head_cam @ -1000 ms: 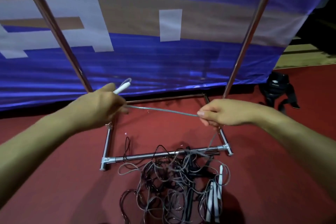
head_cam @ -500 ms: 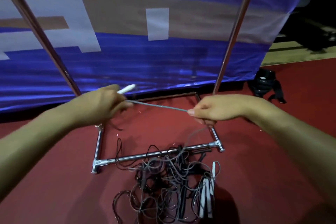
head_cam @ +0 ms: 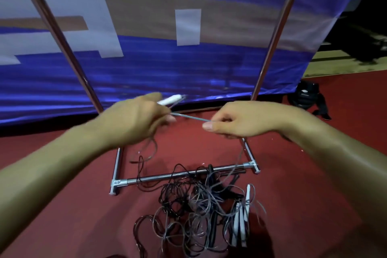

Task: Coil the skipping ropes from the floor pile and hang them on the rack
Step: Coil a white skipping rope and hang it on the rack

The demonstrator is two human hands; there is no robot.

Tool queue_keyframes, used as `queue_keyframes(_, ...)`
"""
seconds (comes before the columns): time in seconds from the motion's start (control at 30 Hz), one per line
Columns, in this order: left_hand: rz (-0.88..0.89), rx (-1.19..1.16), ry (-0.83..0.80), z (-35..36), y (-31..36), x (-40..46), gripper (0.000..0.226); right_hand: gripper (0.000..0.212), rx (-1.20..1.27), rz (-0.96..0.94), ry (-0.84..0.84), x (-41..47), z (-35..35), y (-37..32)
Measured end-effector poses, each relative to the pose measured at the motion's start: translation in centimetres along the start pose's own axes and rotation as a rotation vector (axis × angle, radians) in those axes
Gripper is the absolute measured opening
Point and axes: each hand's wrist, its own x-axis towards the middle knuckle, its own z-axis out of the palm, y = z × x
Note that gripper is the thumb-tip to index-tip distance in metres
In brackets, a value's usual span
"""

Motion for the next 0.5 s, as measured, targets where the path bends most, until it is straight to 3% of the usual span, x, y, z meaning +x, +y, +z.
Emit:
queue_keyframes(0.07,-0.144,0.153,-0.111,-0.7,-2.7,-0.8,0.063,0.05,0.046,0.102,-0.124,-0.3,-0.4,2.2)
queue_keyframes(0.13,-0.209,0.242,-0.236,-1.0,-4.3,-1.6,0.039,0.045,0.079,0.078,-0.133,-0.4,-0.2,3.4)
queue_keyframes(0.17,-0.213,0.202,-0.246,-0.9,-4.5,-1.8,0.045,0.043,0.09,0.053,-0.108,-0.4,0.0,3.2)
queue_keyframes(0.23,-0.151,0.028,-0.208,-0.9,-3.1,-1.9,0.084,0.04,0.062,-0.022,-0.036,0.0,0.5,2.0)
queue_keyframes(0.27,-0.104,-0.053,-0.198,-0.9,-1.6,-1.7,0.088,0.038,0.018,-0.078,0.012,0.3,0.8,1.1)
queue_keyframes(0.4,0.124,-0.237,-0.089,0.0,3.7,-0.1,0.03,0.038,-0.037,-0.148,0.202,1.3,1.4,-1.8)
queue_keyframes(0.5,0.139,-0.113,0.072,0.0,0.8,0.4,0.052,0.044,0.009,-0.043,0.117,0.8,0.8,0.0)
